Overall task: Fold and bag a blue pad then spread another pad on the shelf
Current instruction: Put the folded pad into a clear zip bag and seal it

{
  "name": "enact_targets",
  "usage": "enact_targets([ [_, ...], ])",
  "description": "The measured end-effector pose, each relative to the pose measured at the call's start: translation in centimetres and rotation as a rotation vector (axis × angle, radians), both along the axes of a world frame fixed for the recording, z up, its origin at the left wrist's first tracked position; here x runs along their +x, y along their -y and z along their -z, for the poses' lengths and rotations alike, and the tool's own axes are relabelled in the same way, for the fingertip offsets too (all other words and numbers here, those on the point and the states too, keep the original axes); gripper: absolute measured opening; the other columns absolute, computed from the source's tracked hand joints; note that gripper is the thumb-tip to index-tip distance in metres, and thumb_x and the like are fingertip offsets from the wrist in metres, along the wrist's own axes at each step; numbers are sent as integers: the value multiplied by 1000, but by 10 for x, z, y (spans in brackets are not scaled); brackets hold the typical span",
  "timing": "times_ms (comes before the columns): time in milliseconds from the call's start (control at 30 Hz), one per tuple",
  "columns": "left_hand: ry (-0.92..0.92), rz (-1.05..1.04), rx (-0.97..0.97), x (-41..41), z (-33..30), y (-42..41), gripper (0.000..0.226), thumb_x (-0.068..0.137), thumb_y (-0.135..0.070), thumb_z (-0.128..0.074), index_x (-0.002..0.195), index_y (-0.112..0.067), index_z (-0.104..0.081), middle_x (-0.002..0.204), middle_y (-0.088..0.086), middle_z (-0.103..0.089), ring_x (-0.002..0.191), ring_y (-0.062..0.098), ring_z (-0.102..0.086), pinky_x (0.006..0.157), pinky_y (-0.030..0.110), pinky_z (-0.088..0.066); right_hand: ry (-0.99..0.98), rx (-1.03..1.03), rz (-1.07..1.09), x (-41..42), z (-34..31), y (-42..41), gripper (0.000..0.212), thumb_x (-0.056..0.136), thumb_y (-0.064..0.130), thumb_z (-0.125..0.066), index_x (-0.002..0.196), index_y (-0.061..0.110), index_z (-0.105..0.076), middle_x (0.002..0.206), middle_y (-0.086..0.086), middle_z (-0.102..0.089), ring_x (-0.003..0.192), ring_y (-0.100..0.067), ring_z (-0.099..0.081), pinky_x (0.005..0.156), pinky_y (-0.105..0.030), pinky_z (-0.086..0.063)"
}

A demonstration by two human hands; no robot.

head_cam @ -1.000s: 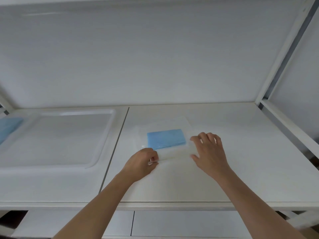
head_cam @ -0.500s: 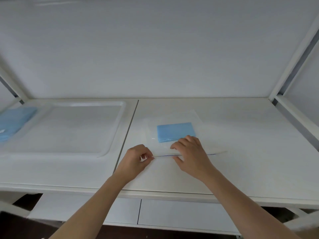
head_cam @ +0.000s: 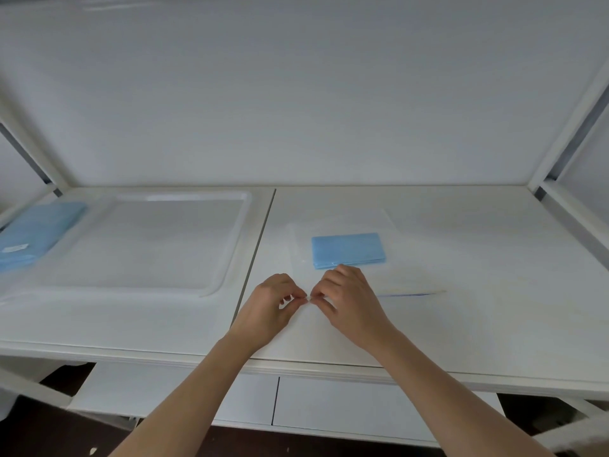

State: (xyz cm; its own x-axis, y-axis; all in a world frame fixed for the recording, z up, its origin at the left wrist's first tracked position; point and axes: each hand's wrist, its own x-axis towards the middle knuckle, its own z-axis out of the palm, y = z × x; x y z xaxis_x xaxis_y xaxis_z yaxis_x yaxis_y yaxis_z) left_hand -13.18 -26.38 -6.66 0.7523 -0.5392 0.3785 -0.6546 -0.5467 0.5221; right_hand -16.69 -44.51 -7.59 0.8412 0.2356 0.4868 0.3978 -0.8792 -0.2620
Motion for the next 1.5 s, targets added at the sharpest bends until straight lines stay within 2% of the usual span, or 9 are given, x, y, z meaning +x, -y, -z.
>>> enact_targets([
  [133, 2, 6, -2, -1, -2, 2, 6, 83, -8, -70, 84, -12, -73, 76, -8, -60, 69, -3, -48, 65, 14, -45, 18, -38, 35, 0, 0, -4, 8, 79, 22, -73, 76, 21, -65, 71, 10, -57, 77, -14, -49, 80, -23, -32],
  [300, 28, 9, 17, -5, -2, 10, 8, 83, -3, -64, 78, -10, -66, 73, -3, -57, 67, 9, -48, 64, 17, -41, -5, -24, 101, 2, 0, -11, 20, 67, 8, -78, 70, 22, -64, 64, 12, -56, 71, -14, -50, 73, -22, -29],
  [500, 5, -5, 31, -2, -1, 2, 9, 82, -3, -63, 80, -11, -63, 76, -10, -51, 69, -1, -44, 66, 9, -38, -14, -3, 123, -4, 9, 8, 21, 76, 44, -72, 89, 28, -70, 76, 16, -62, 87, -8, -46, 88, -28, -32],
  [733, 49, 20, 116, -4, 1, 15, 17, 81, -17, -71, 96, -14, -65, 89, -6, -56, 80, 5, -49, 75, 16, -43, 52, 7, 169, -8, 14, 24, 5, 79, 31, -74, 78, 27, -71, 72, 15, -59, 82, -8, -43, 88, -24, -31],
  [867, 136, 11, 158, 1, 2, 26, 3, 79, -12, -69, 81, -14, -69, 75, -3, -60, 70, 17, -54, 63, 29, -45, 66, -27, 171, -7, 11, 24, 9, 74, 23, -78, 73, 24, -69, 67, 12, -56, 79, -10, -44, 85, -25, -31],
  [1100, 117, -15, 146, 2, 3, 34, 15, 68, 7, -59, 65, -7, -59, 63, 1, -50, 62, 17, -43, 55, 23, -34, 14, -75, 172, -6, 9, 15, 15, 68, 18, -80, 68, 25, -67, 61, 11, -52, 72, -13, -51, 80, -23, -28],
  [1267, 90, -72, 226, 6, 4, 29, 8, 75, -5, -64, 74, -12, -61, 72, -3, -52, 70, 16, -46, 64, 28, -39, -24, -62, 224, -14, 16, 36, 25, 74, 43, -74, 96, 31, -68, 83, 16, -61, 89, -11, -51, 92, -28, -30],
  [1400, 146, -121, 307, 2, 5, 33, 29, 76, -27, -72, 103, -19, -64, 94, -6, -59, 88, 15, -54, 80, 27, -39, -14, -62, 278, -18, 16, 49, 7, 79, 36, -71, 76, 31, -67, 73, 16, -58, 81, -11, -52, 89, -25, -31],
  [1500, 226, -54, 353, -3, 0, 49, 25, 68, -25, -83, 89, -23, -70, 80, -9, -61, 75, 15, -58, 71, 23, -39, -11, -72, 266, -17, 17, 50, 7, 77, 35, -73, 75, 30, -69, 72, 15, -59, 80, -11, -52, 90, -26, -31],
])
